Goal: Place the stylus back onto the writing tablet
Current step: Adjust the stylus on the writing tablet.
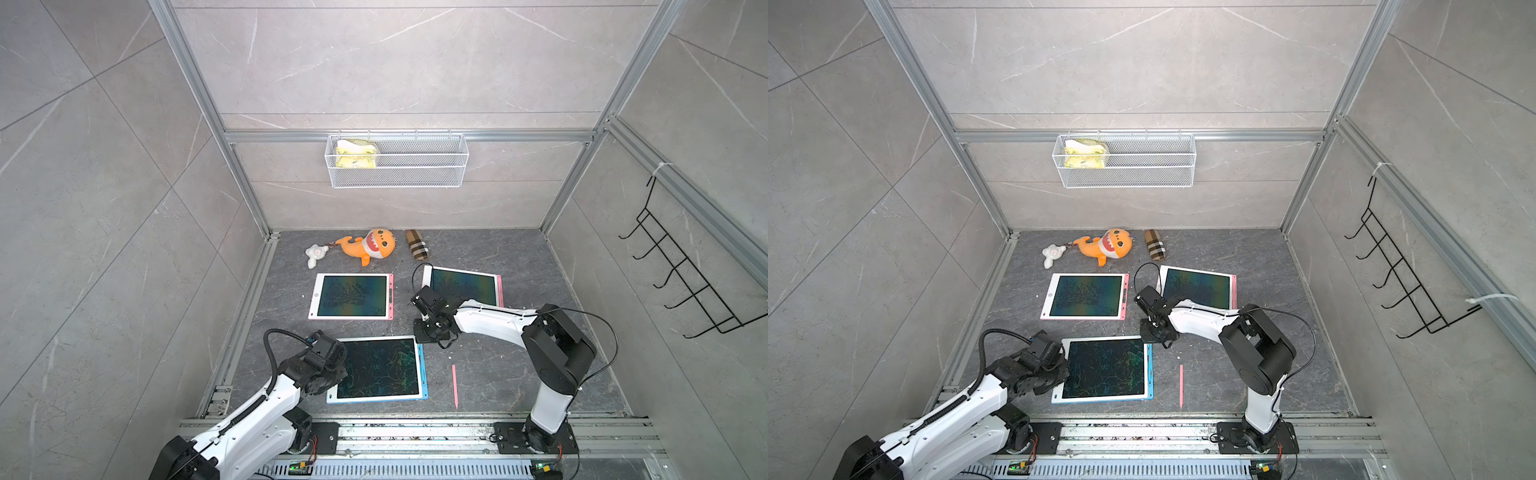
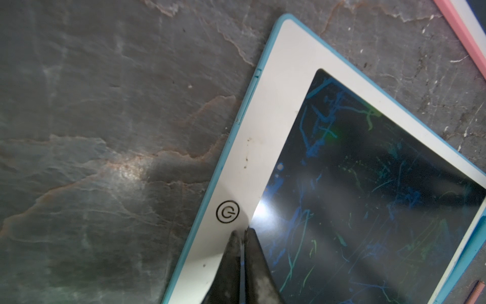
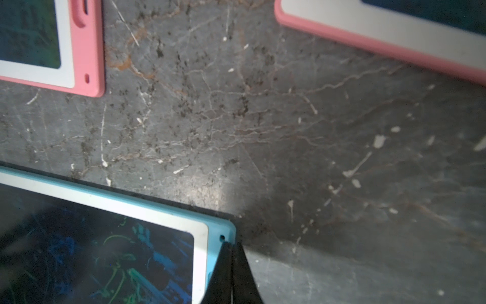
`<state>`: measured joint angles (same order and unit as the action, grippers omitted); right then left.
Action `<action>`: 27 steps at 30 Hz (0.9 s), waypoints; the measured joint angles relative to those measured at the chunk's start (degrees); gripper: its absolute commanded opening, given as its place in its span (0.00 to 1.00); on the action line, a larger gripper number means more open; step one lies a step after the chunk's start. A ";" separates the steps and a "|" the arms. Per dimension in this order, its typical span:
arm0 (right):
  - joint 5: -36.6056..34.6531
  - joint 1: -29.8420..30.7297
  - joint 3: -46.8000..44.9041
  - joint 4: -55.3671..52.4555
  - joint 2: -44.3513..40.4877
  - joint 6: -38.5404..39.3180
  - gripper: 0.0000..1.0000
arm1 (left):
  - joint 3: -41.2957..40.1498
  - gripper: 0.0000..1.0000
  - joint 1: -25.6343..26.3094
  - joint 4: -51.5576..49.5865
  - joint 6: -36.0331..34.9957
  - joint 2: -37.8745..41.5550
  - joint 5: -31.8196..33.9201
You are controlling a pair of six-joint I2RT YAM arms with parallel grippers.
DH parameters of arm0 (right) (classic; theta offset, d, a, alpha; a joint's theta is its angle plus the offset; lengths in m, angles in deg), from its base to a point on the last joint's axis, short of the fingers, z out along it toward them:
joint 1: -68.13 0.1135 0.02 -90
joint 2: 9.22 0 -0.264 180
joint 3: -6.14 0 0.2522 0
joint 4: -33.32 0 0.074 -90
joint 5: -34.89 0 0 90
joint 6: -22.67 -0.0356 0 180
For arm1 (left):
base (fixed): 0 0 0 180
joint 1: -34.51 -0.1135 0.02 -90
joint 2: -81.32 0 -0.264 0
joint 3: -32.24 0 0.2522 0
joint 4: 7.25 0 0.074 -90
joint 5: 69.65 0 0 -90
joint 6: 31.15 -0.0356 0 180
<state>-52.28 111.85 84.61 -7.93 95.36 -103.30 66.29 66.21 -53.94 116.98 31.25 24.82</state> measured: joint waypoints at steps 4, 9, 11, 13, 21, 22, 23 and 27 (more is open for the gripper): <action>0.57 0.00 -0.39 0.09 -0.11 -0.02 0.07 | 0.00 0.10 0.00 0.00 0.00 0.00 -0.02; 1.33 0.00 -1.75 0.11 -1.01 -0.24 0.08 | -0.02 0.10 0.00 0.00 0.02 0.04 -0.04; 1.53 0.00 -2.05 0.11 -1.46 -0.28 0.08 | -0.02 0.10 0.00 0.00 0.02 0.07 -0.04; 1.70 0.00 -2.36 0.15 -1.77 -0.42 0.08 | -0.02 0.10 0.00 0.00 0.02 0.07 -0.04; 2.19 0.00 -2.64 0.26 -1.97 -0.44 0.08 | -0.02 0.10 0.00 0.00 0.07 0.02 -0.04; 2.19 0.00 -2.64 0.26 -1.97 -0.44 0.08 | -0.02 0.10 0.00 0.02 0.07 0.00 -0.04; 2.16 0.00 -2.64 0.26 -2.01 -0.44 0.08 | -0.02 0.10 0.00 0.02 0.07 0.00 -0.04; 2.14 0.00 -2.62 0.24 -2.47 -0.42 0.09 | -0.02 0.10 0.00 0.07 0.11 -0.13 -0.04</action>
<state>-50.14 111.85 81.99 -7.69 92.89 -103.71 66.27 66.21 -53.87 117.09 31.12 24.77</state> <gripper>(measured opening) 0.086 0.105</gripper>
